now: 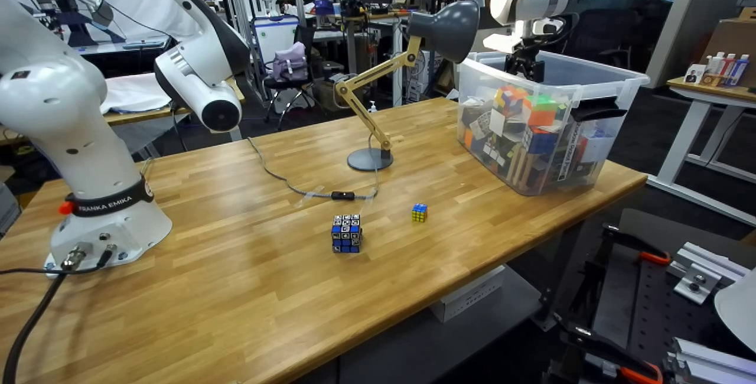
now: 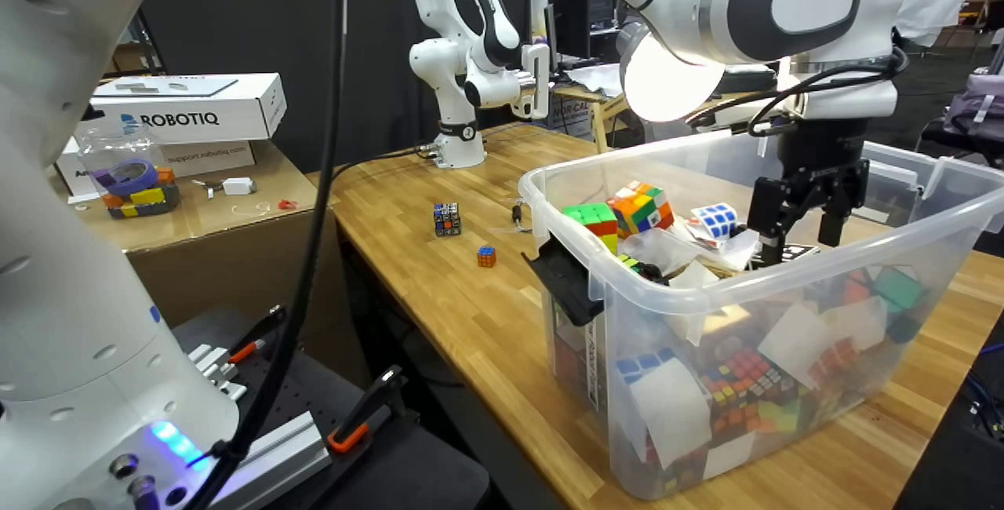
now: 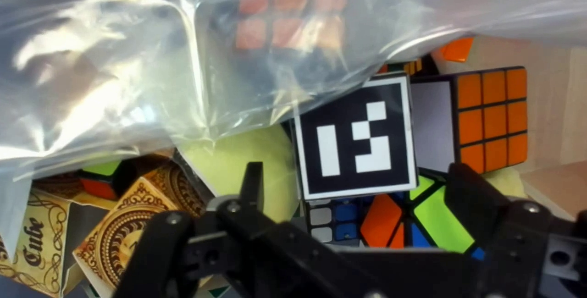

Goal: Remove a cube from the storage container

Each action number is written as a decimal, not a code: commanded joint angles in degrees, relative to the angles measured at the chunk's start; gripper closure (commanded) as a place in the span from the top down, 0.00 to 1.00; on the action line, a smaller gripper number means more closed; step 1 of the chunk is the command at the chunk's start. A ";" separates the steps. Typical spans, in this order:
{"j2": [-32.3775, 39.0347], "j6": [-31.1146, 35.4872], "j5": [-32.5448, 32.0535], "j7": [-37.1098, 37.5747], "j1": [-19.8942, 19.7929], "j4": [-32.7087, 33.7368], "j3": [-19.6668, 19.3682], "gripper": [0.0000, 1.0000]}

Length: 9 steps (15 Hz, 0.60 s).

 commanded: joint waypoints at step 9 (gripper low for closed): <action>4.10 -2.57 -0.35 -0.36 -1.50 6.17 1.83 1.00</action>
